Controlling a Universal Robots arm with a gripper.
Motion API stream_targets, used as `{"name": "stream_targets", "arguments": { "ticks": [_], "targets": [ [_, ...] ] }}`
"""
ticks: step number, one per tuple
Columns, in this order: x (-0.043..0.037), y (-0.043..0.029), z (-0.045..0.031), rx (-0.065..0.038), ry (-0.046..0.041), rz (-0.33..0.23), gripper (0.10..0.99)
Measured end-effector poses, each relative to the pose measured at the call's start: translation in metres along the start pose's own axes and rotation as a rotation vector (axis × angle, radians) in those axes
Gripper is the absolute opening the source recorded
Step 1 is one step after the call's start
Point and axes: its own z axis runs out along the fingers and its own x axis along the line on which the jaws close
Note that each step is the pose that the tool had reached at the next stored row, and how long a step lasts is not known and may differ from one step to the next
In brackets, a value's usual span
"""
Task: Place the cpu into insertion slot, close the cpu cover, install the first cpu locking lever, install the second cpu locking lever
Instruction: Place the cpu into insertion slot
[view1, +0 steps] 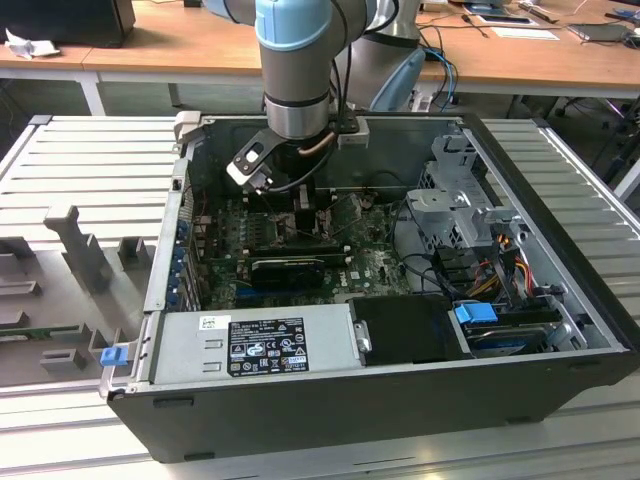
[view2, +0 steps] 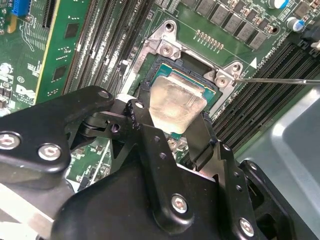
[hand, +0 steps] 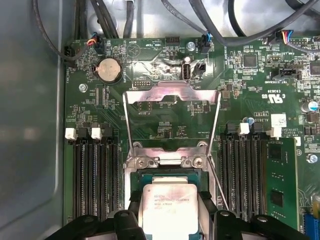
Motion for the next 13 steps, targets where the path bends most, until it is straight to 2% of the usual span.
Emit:
{"name": "stream_targets", "arguments": {
  "ticks": [13],
  "targets": [
    [0.0,-0.0002,0.0028,0.0,0.0001,0.0,0.525]
  ]
}}
